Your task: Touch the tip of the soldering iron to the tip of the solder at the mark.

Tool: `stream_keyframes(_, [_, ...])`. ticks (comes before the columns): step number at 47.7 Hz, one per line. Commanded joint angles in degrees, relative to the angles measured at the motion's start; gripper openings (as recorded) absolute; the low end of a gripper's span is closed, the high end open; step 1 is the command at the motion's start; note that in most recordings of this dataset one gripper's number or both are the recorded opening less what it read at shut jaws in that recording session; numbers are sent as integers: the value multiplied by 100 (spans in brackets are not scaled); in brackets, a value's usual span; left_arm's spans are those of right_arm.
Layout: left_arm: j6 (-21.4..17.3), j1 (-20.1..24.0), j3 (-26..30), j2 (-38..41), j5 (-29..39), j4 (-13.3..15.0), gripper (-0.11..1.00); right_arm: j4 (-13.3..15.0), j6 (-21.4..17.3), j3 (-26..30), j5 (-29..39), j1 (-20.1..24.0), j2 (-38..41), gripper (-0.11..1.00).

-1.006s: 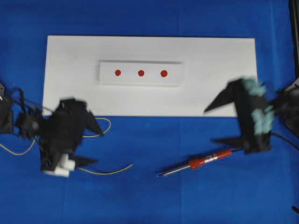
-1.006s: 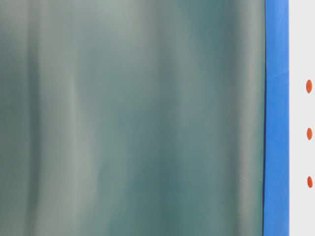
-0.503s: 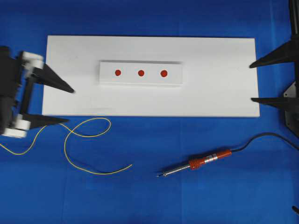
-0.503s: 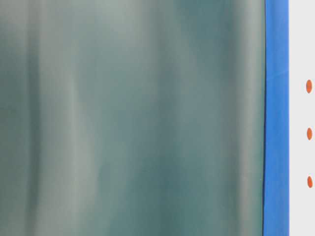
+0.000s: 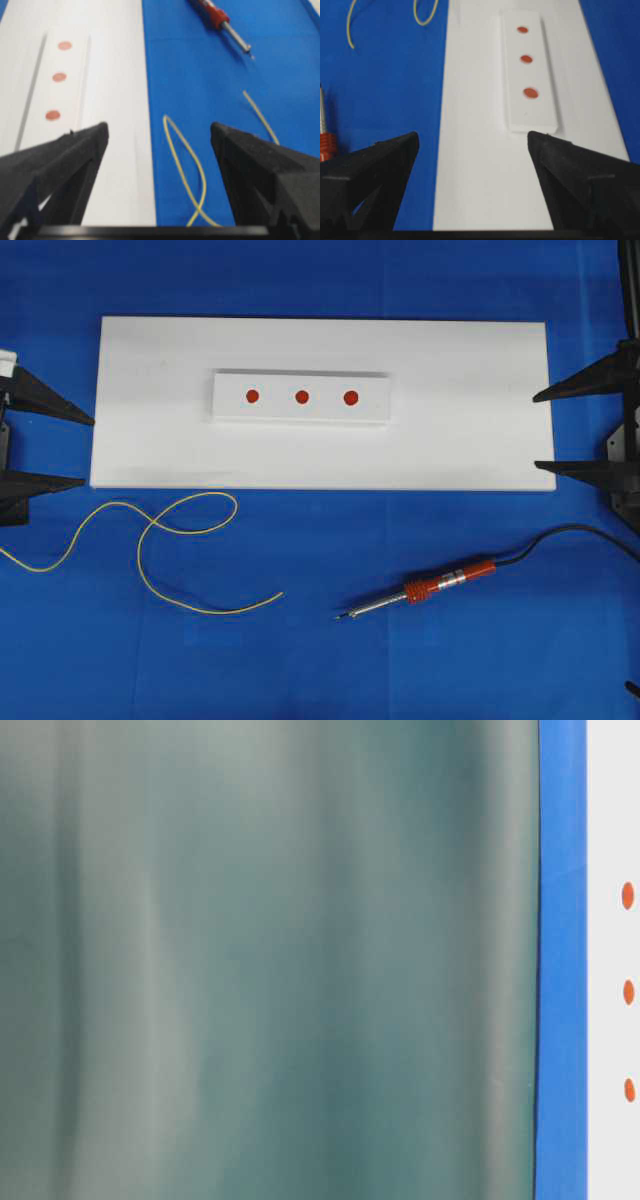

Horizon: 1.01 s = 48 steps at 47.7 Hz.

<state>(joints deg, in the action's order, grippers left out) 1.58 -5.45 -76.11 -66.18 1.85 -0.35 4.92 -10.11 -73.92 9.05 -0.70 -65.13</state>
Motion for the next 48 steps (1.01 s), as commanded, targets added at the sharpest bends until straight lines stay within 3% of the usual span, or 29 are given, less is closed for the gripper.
stream_keyframes(1, [18, 18, -62, -97, -44, -9, 78, -62, -9, -35, -378, -9, 193, 88])
stream_keyframes(48, [62, 105, -70, -246, 185, -9, 78, -62, -9, -62, -510, -18, 325, 88])
